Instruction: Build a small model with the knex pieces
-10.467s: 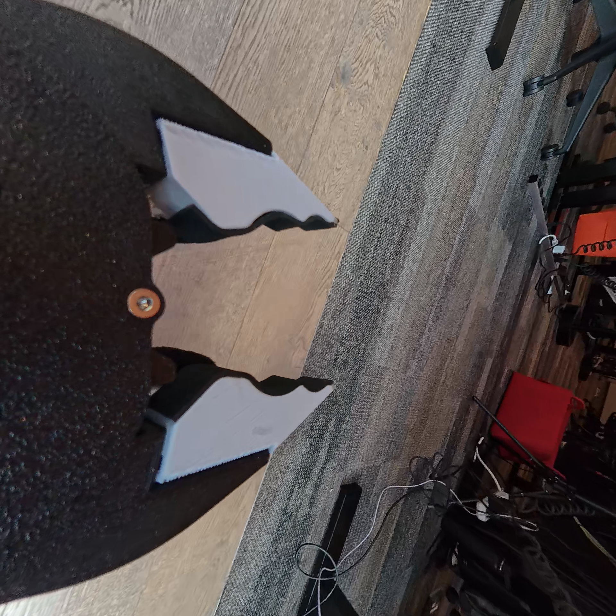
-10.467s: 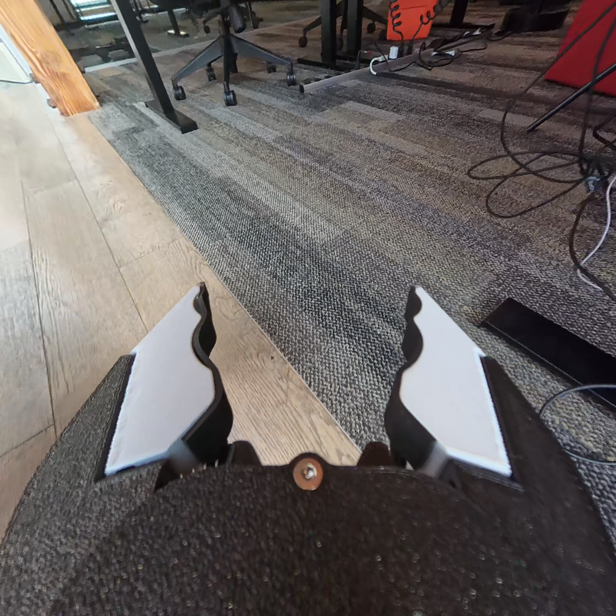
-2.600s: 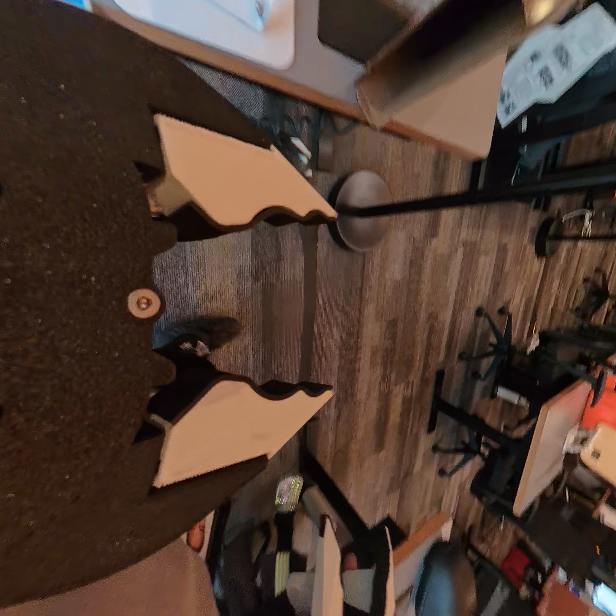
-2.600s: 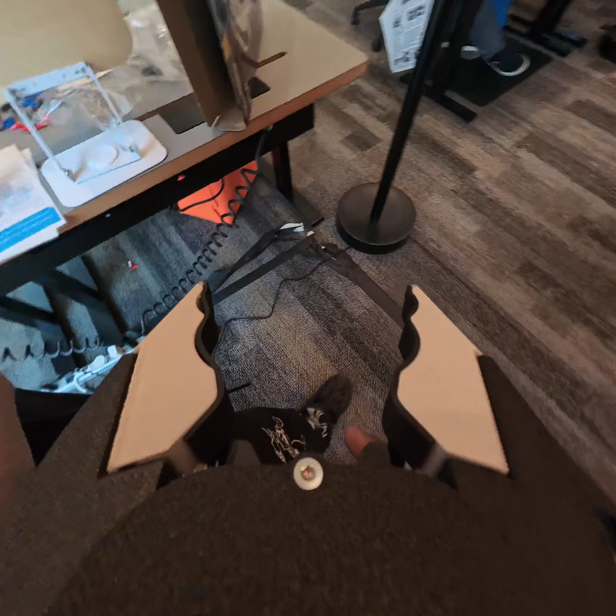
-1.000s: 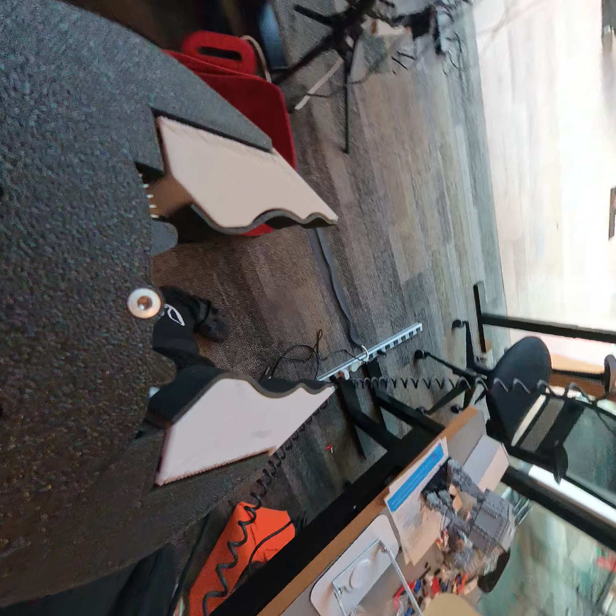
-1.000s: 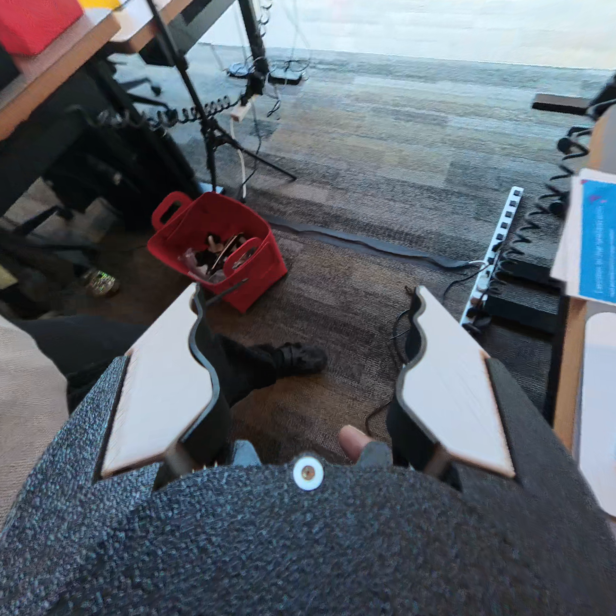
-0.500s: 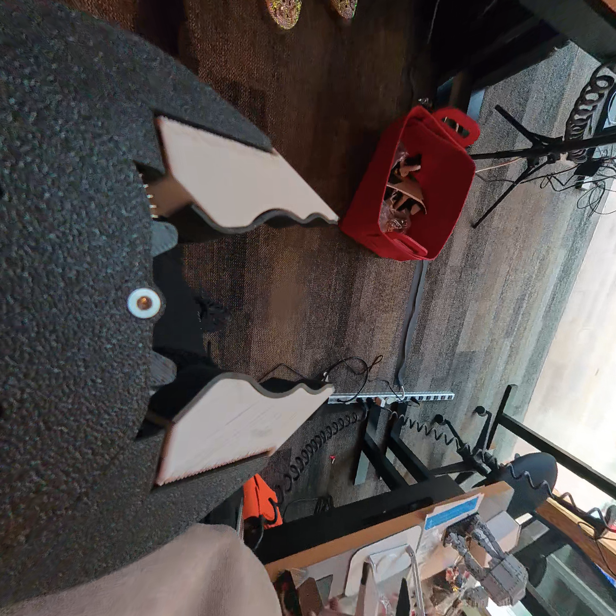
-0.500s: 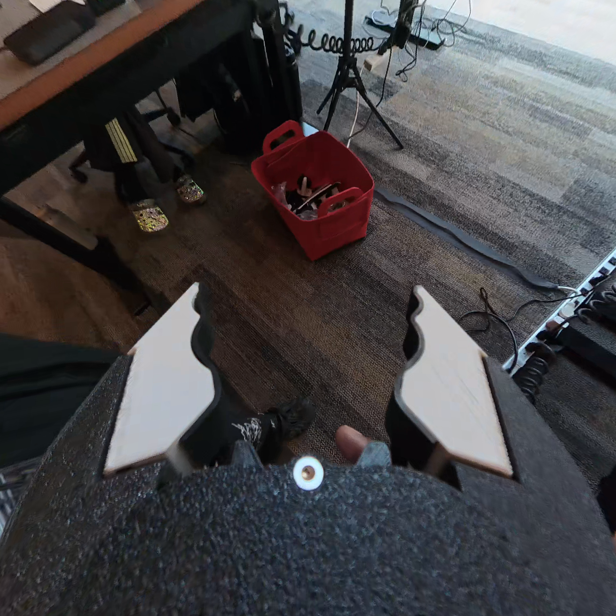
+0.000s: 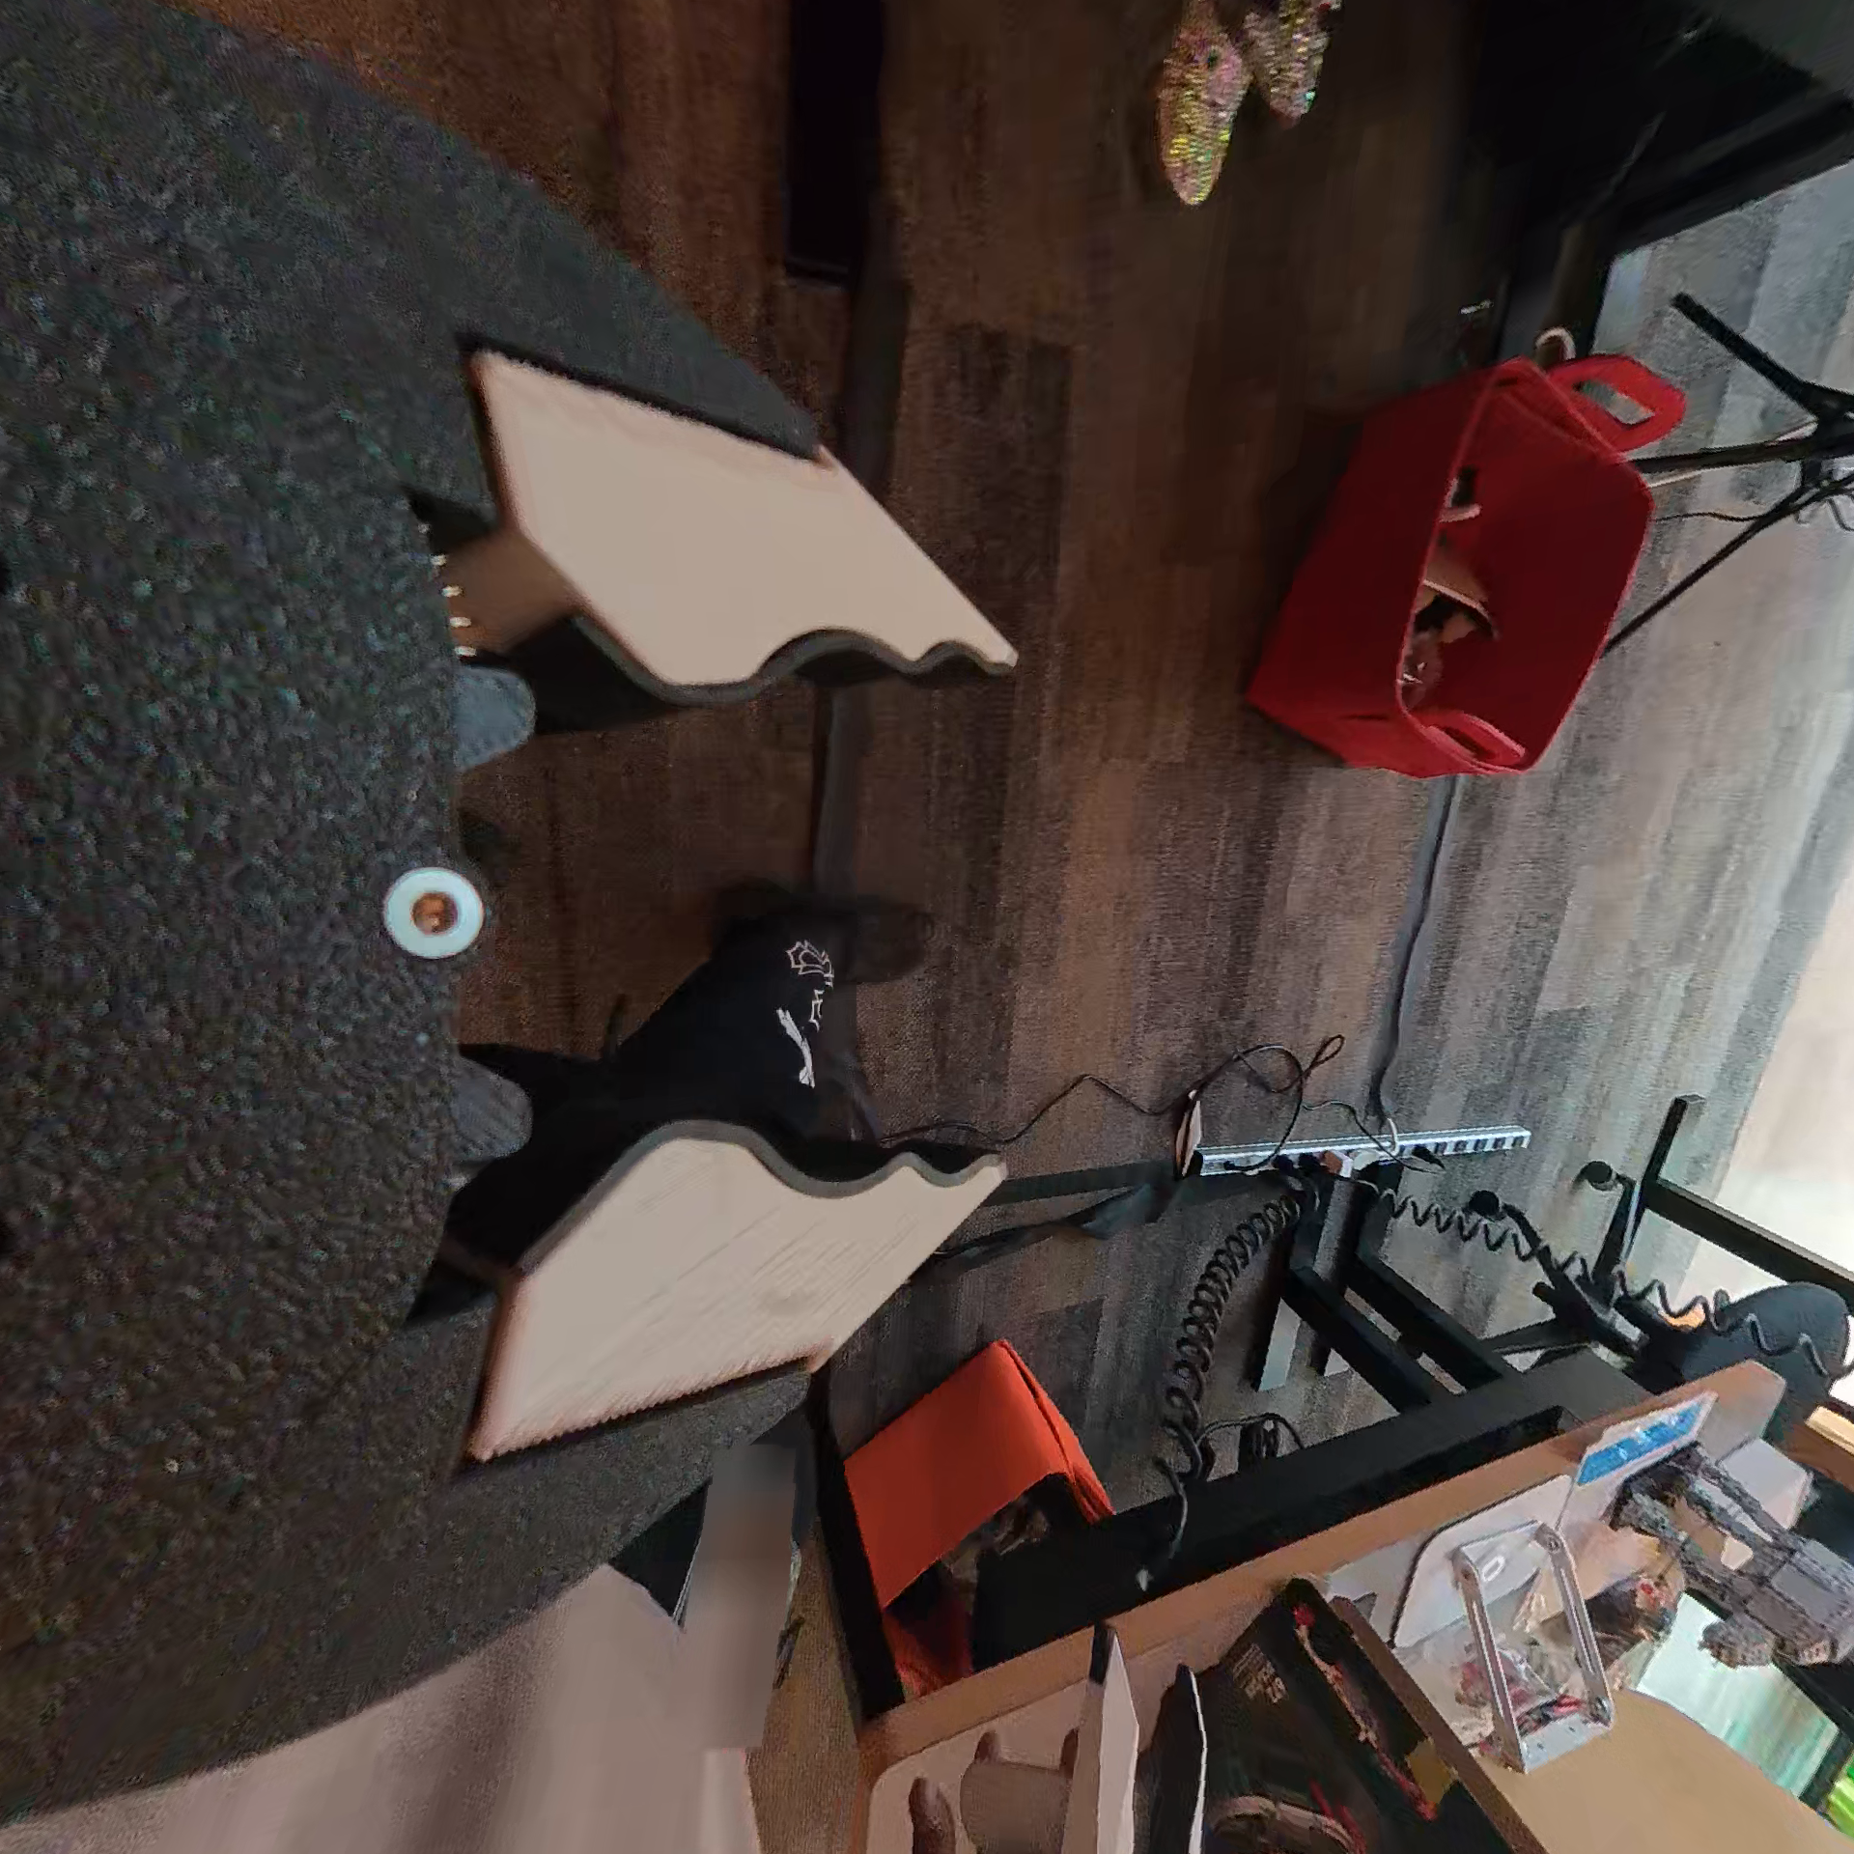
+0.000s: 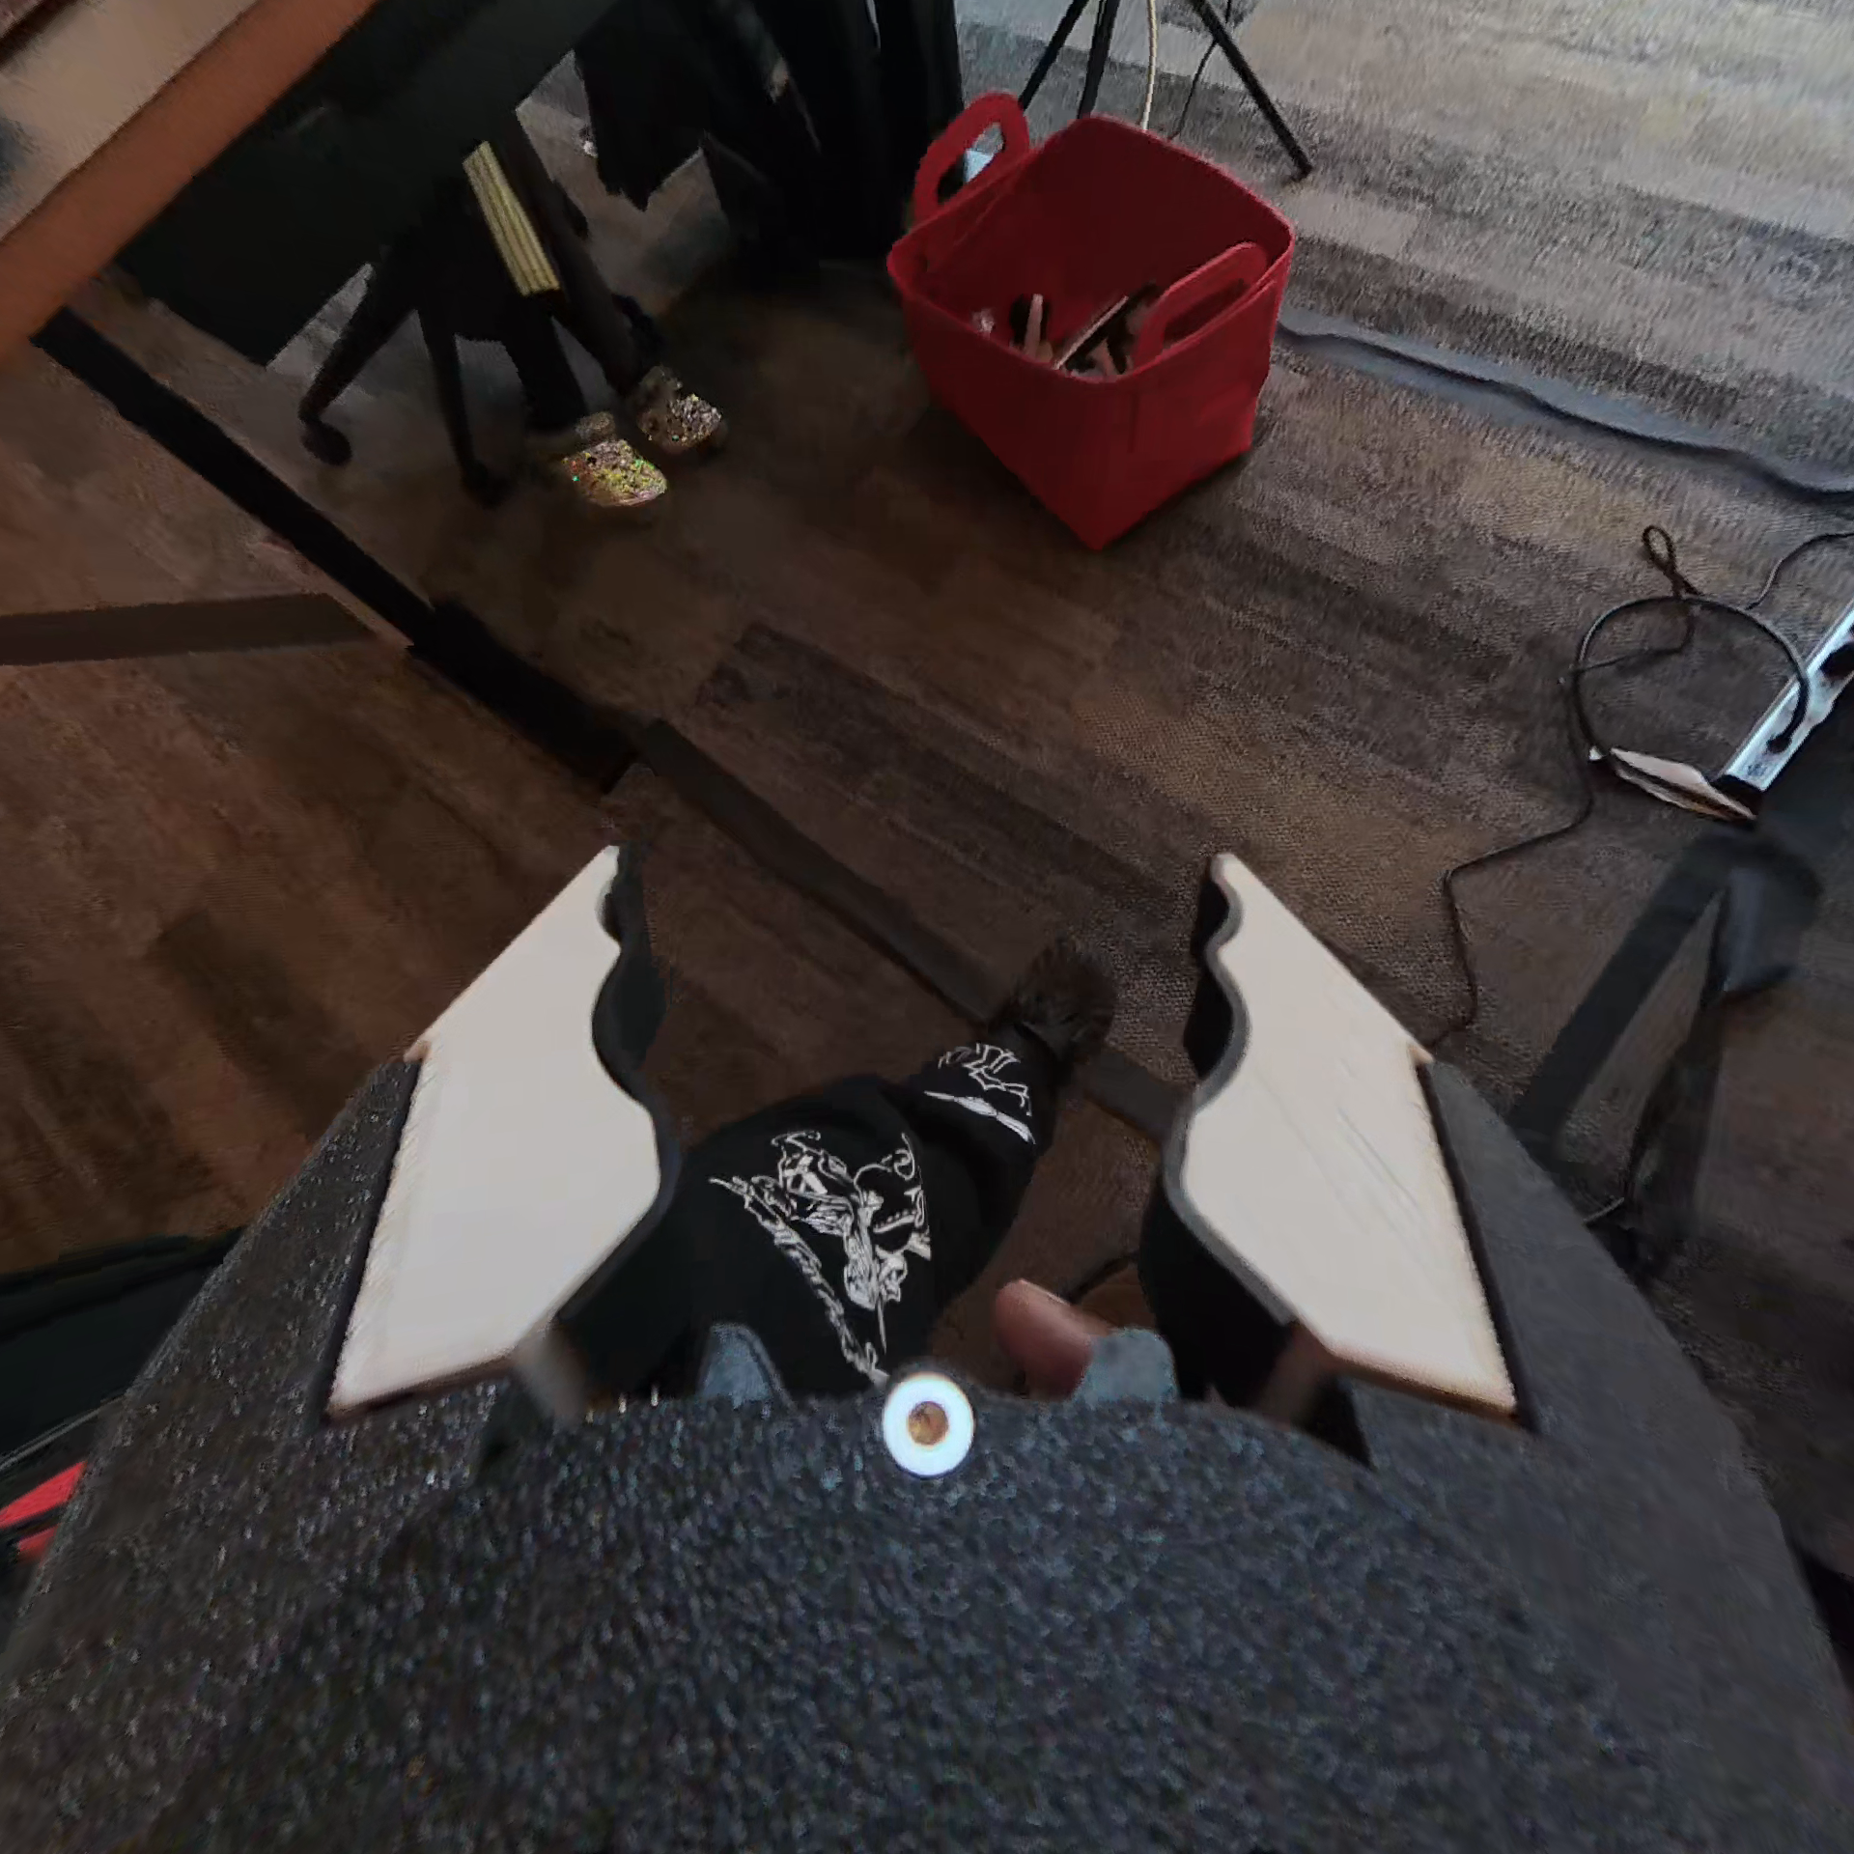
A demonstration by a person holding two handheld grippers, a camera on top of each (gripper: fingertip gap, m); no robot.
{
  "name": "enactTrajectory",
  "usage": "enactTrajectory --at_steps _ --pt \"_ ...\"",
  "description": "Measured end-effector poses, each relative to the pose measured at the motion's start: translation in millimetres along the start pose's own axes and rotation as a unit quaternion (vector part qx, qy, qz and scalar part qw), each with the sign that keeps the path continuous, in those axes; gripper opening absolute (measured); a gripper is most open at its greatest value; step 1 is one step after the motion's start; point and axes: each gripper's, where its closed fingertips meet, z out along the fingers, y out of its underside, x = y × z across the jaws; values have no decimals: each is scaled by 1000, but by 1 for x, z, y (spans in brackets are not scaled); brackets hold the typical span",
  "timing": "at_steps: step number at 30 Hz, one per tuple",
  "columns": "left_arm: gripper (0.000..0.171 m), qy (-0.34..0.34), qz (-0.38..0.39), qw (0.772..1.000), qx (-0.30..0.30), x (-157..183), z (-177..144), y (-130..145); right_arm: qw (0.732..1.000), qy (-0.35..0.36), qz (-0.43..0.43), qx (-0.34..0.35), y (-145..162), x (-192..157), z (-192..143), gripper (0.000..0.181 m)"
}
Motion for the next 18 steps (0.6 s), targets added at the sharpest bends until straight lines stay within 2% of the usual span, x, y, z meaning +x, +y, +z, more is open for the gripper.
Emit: enactTrajectory --at_steps 2,4,8,14,16,18 --pt "89 0 -15 1000 -6 -5 -25 19 1000 10 -3 9 12 -18 -27 98" --pt "88 8 -17 1000 -9 -7 -35 24 1000 15 7 9 23 -27 -45 94" --pt "84 23 19 999 21 1 -34 -8 999 26 7 19 26 -32 -68 92" --pt "80 71 34 997 28 22 12 -48 998 48 8 44 12 -23 -83 78" --pt "81 78 43 996 31 28 32 -63 998 46 1 34 14 -14 -79 65" --pt "81 75 52 995 37 31 54 -80 999 47 3 22 14 6 -64 61"
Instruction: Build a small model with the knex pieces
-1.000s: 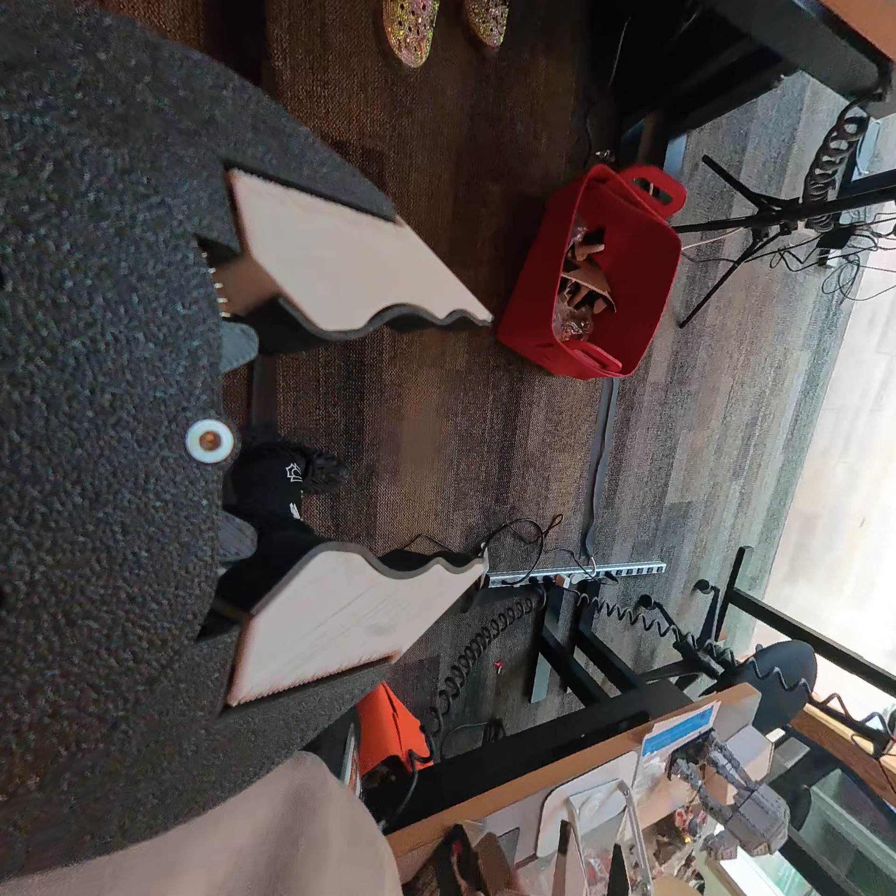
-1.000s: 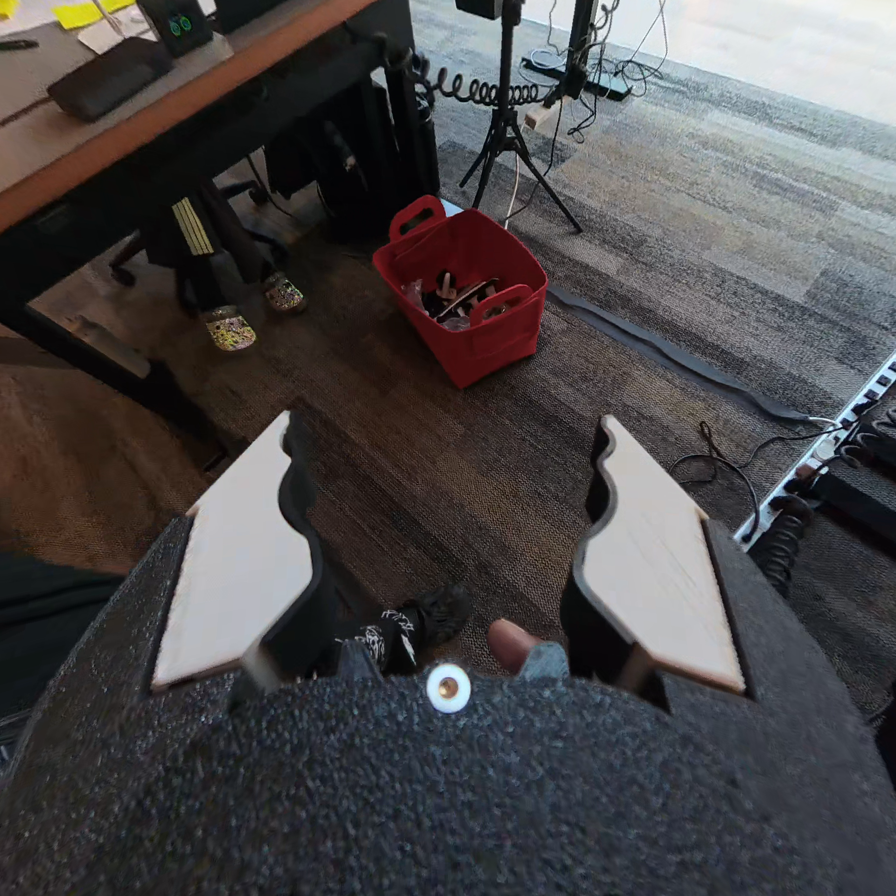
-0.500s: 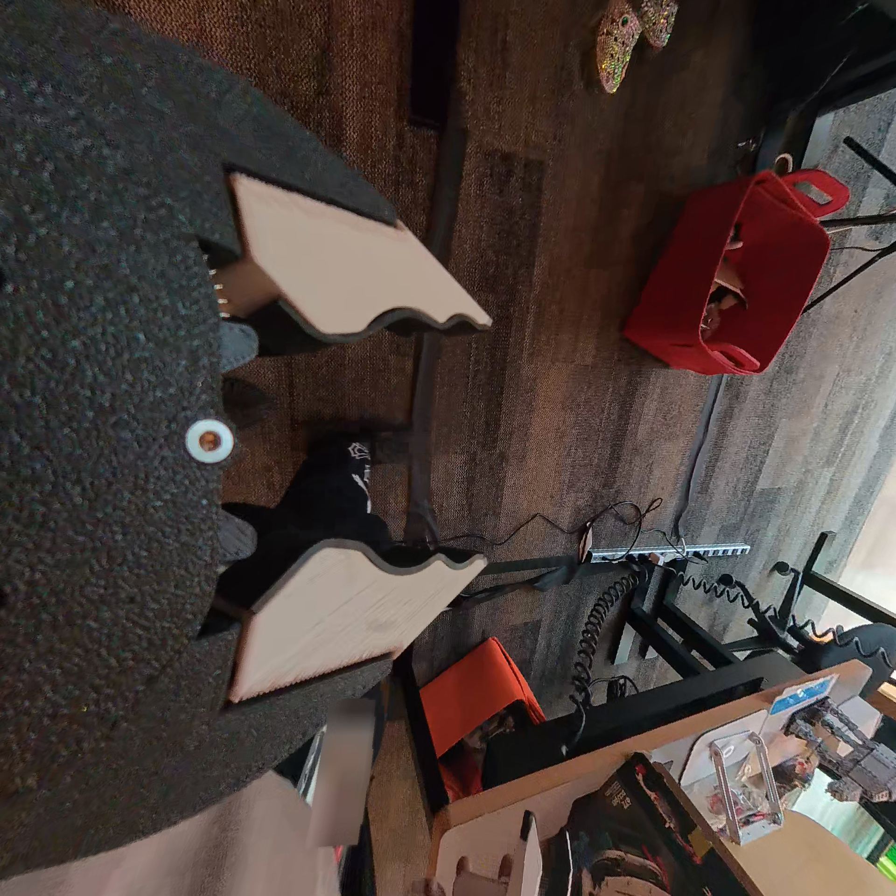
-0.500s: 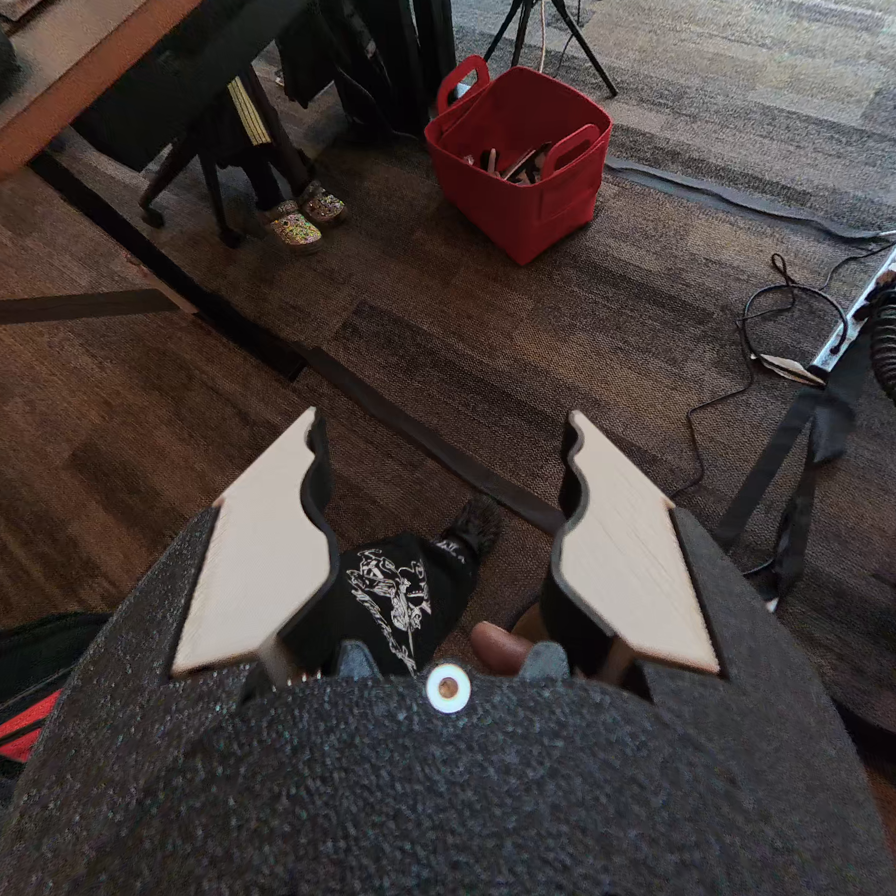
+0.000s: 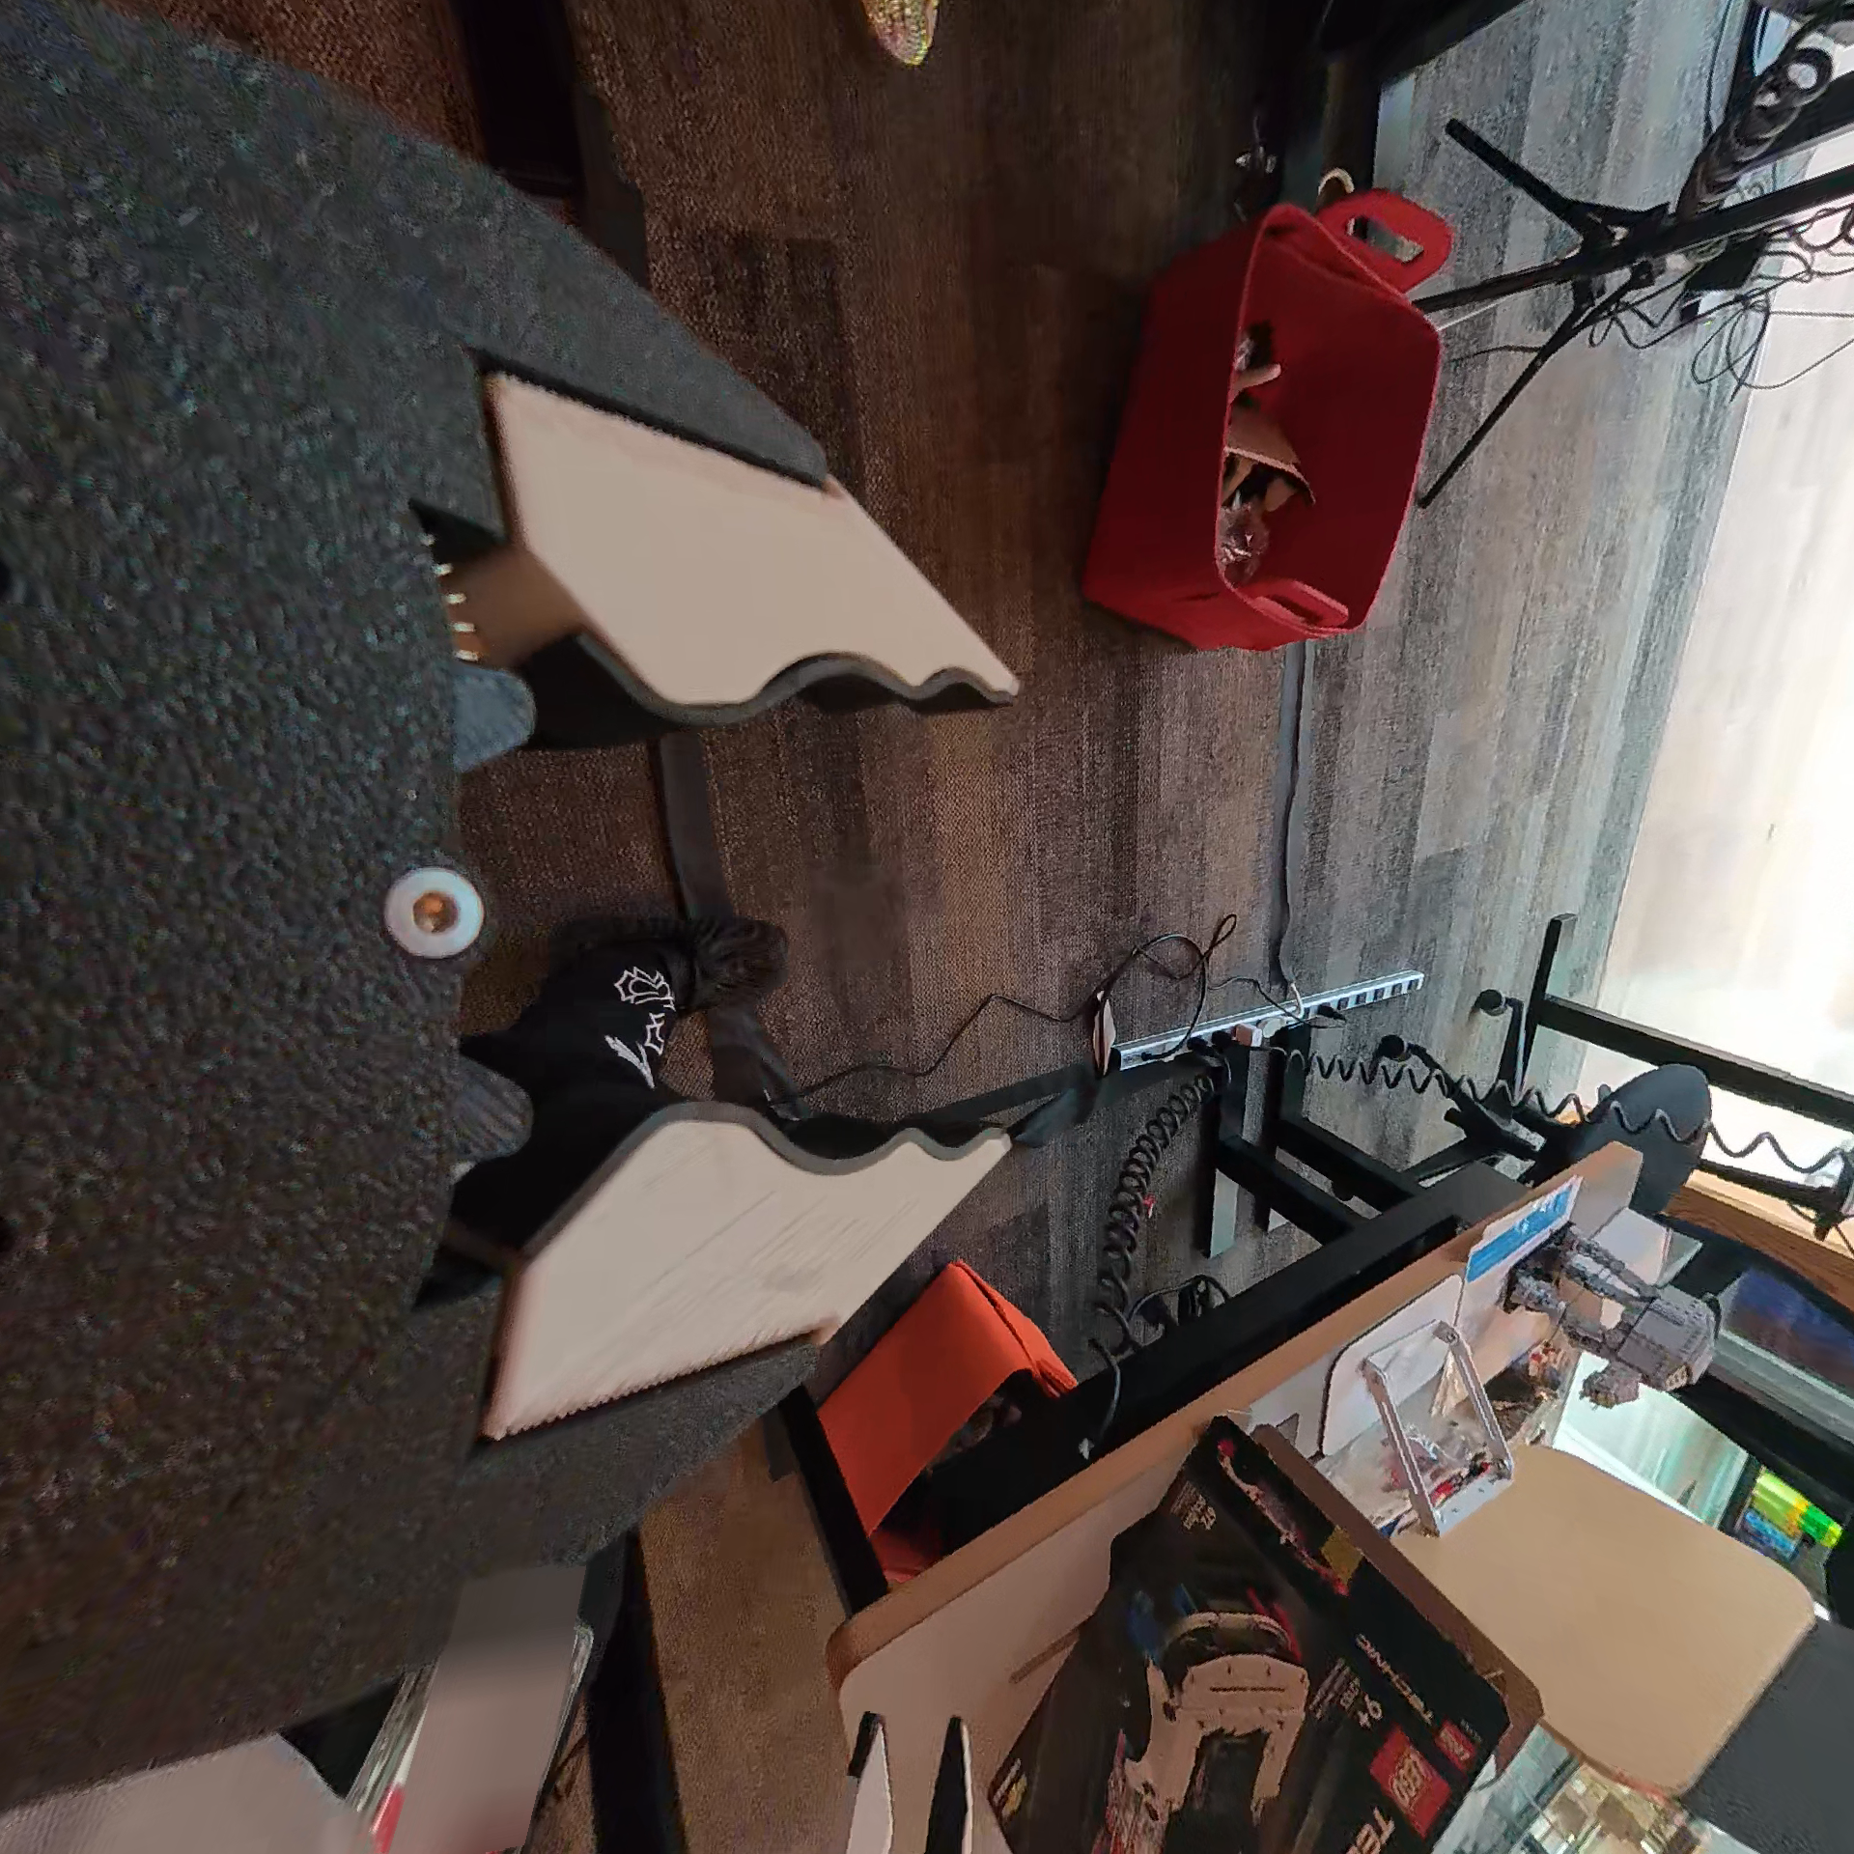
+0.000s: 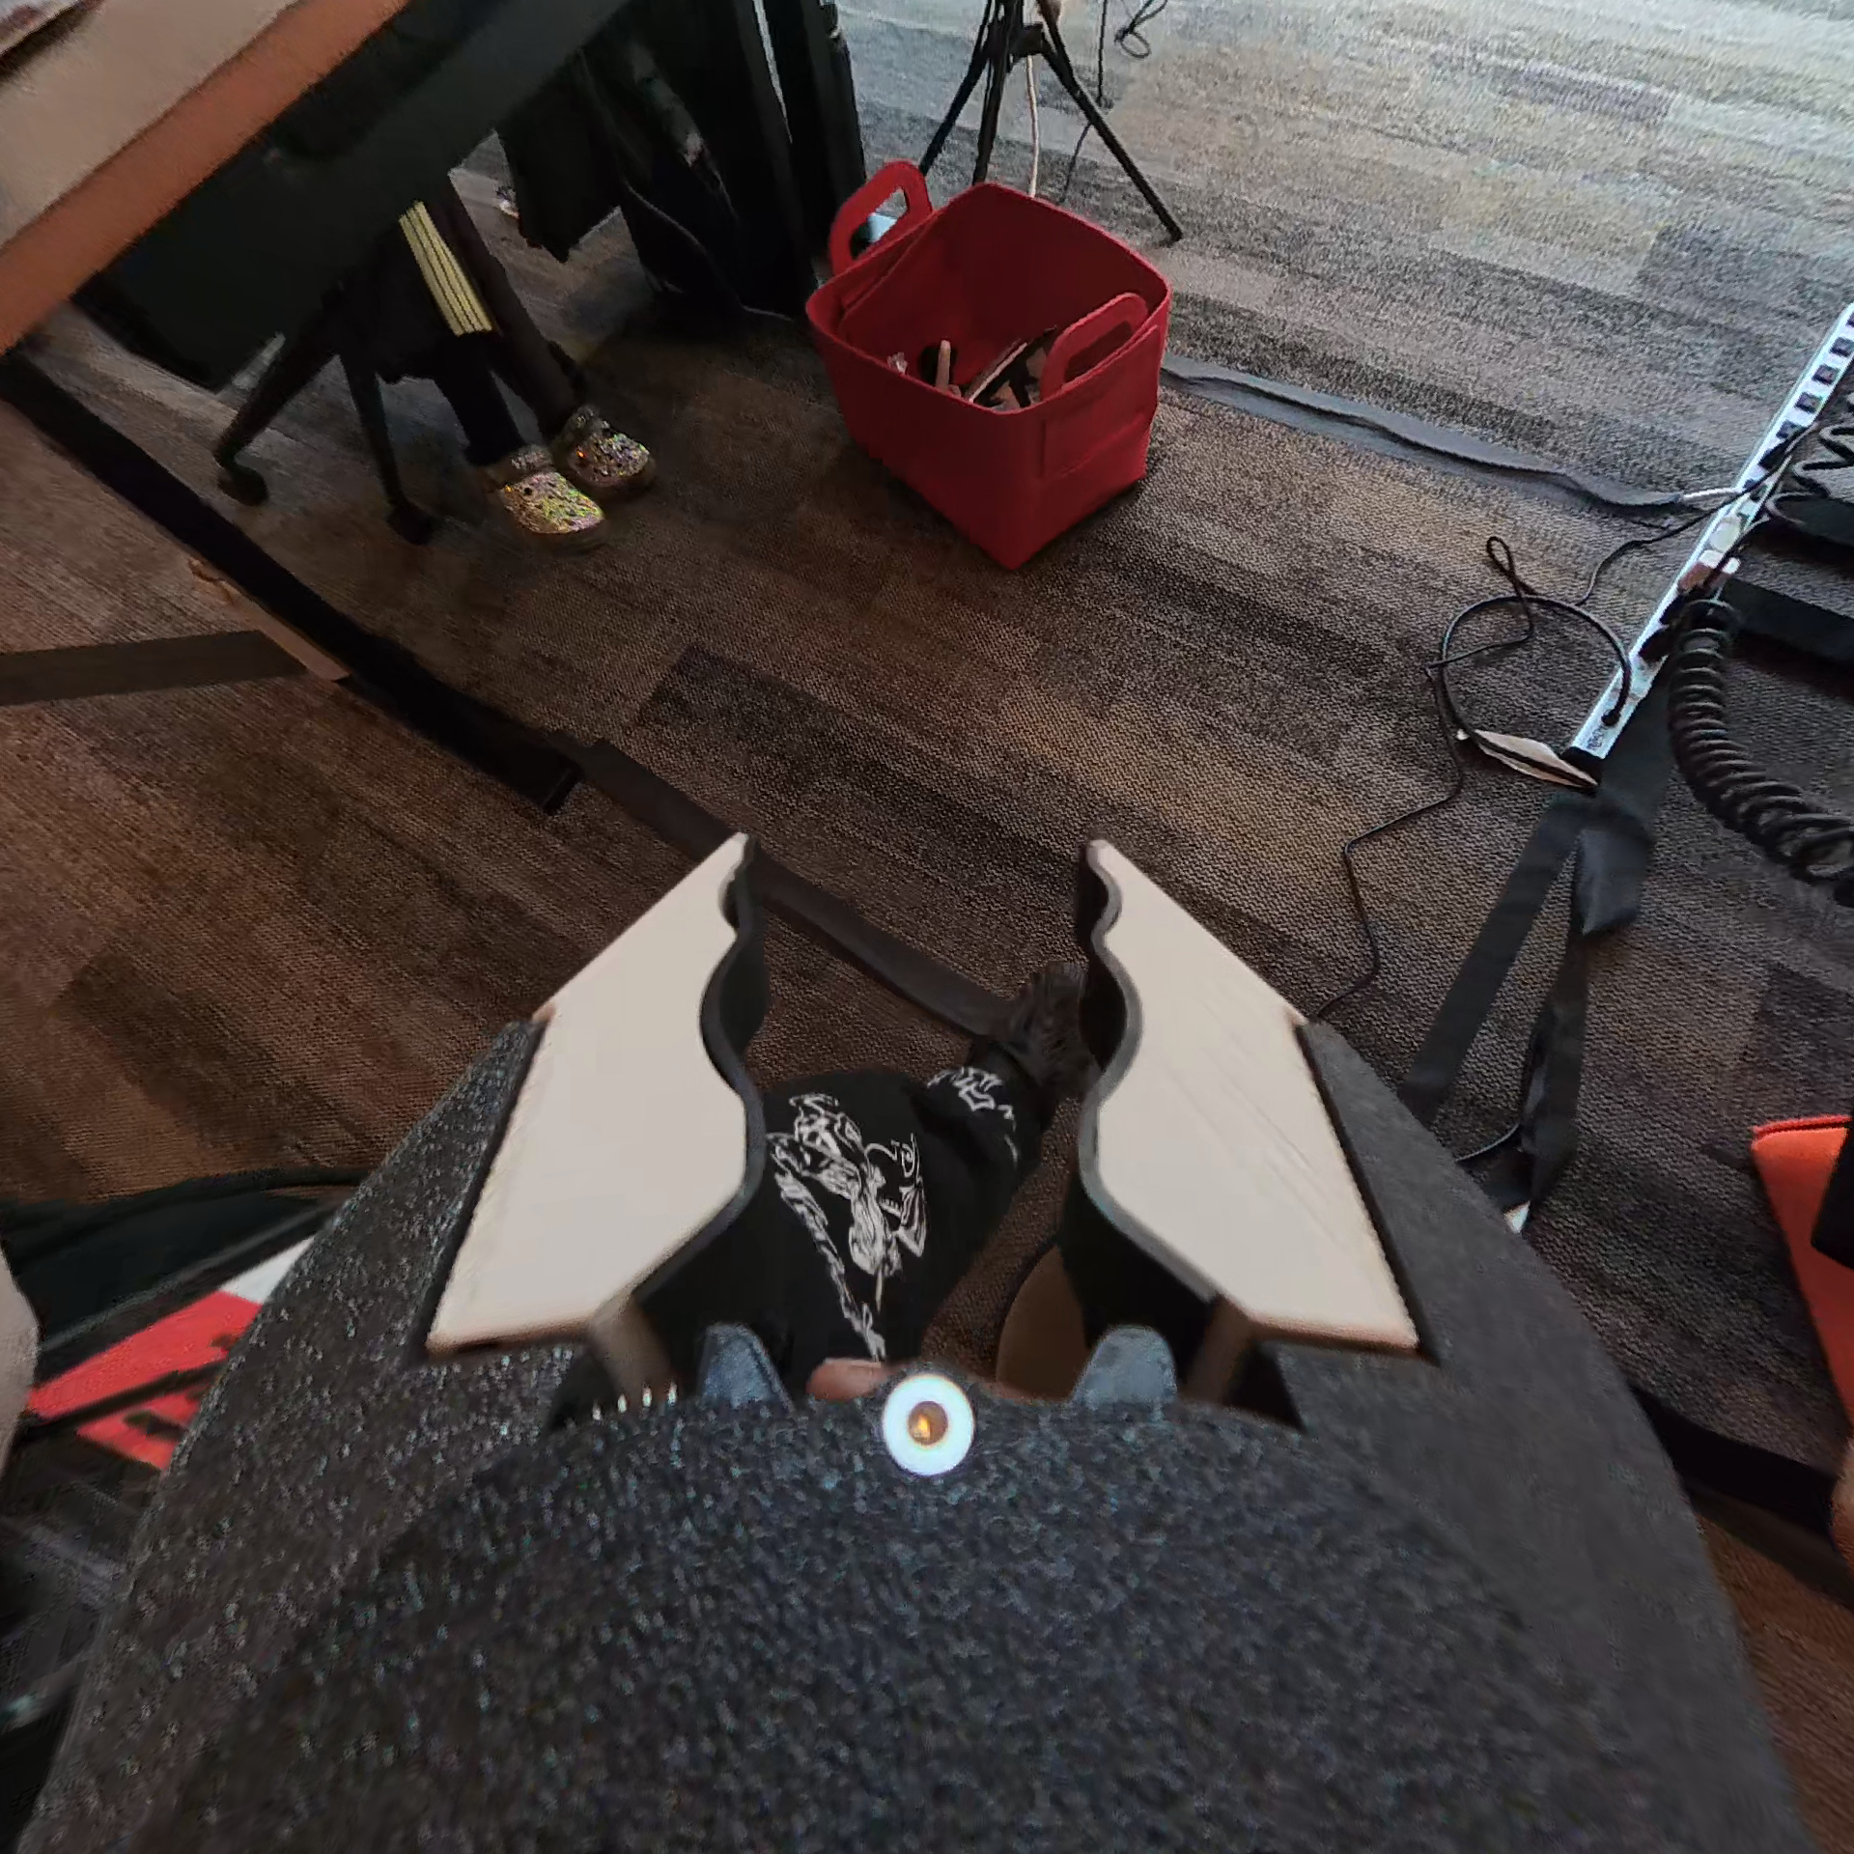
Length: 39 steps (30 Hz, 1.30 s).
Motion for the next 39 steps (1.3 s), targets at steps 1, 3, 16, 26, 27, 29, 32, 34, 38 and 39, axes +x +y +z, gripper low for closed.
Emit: enactTrajectory --at_steps 1,3,16,26,27,29,32,34,38,39 --pt "81 -2 1 1000 0 -2 13 -6 1000 0 2 -7 -1 11 12 61" --pt "81 -9 -1 1000 -5 -10 41 -14 1000 0 5 -16 -12 38 43 61" --pt "63 -130 -77 988 -13 -141 310 -152 987 -119 -108 -9 -265 182 280 71" --pt "28 -135 -124 980 -81 -342 618 -169 968 -194 -149 -54 -391 193 553 67" --pt "24 -140 -124 978 -96 -373 657 -154 968 -193 -151 -60 -396 194 584 68" --pt "24 -158 -122 969 -146 -436 726 -112 963 -201 -163 -81 -397 193 647 73" --pt "22 -190 -130 955 -187 -518 796 -55 939 -248 -210 -115 -385 179 745 76" --pt "22 -210 -142 946 -201 -564 826 -19 916 -300 -232 -128 -372 163 820 76" --pt "22 -231 -170 936 -202 -619 855 39 860 -395 -294 -134 -335 126 988 75" --pt "23 -233 -173 935 -202 -625 857 50 846 -414 -305 -145 -322 117 1030 75"
